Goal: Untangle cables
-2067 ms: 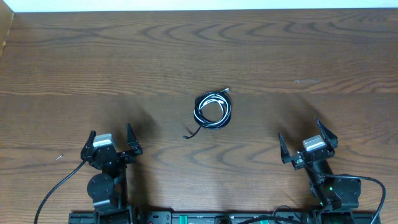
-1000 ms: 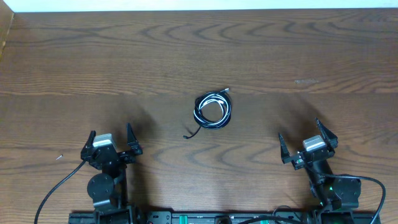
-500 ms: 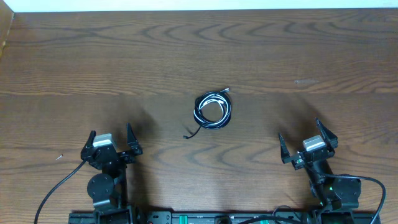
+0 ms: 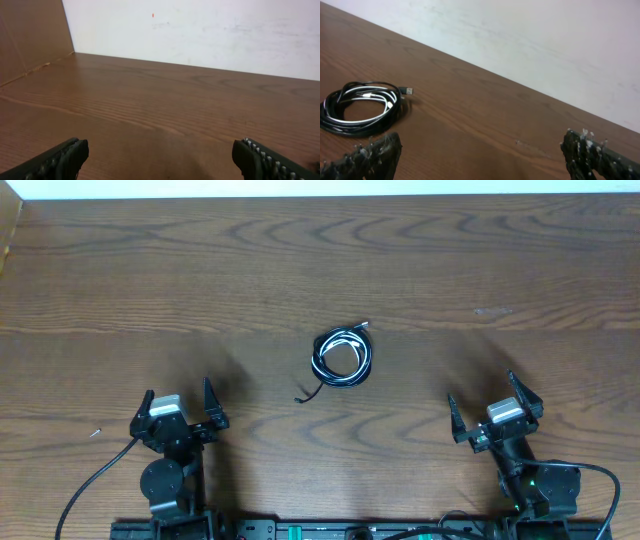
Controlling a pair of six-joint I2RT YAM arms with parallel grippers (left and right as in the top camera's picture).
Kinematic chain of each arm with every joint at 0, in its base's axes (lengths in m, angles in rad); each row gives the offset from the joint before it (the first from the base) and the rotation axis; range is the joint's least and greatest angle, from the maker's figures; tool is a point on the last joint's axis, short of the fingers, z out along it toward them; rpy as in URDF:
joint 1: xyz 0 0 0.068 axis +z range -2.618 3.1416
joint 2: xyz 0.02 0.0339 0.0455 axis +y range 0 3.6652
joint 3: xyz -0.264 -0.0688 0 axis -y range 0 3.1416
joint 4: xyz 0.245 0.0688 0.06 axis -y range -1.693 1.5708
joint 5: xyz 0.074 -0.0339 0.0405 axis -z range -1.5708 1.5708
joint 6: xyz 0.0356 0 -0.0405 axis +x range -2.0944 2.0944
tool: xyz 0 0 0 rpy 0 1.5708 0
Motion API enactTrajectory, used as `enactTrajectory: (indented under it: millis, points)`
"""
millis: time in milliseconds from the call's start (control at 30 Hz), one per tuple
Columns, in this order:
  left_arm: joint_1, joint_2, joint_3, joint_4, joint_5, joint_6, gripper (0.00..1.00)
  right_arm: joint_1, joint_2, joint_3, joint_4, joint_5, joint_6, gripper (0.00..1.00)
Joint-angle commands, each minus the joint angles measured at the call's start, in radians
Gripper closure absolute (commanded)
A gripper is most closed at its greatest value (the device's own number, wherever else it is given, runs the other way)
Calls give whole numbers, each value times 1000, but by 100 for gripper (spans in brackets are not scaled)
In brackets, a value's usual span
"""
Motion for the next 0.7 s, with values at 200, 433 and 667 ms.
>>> enactTrajectory:
  millis: [200, 433, 667]
  points:
    - [-3, -5, -13, -40, 2, 6, 2, 8, -5, -2, -5, -2, 6, 1]
    - [-3, -5, -13, -40, 2, 6, 2, 8, -5, -2, -5, -3, 7, 1]
    - [-3, 3, 0, -41, 24, 7, 2, 7, -5, 5, -1, -51, 26, 1]
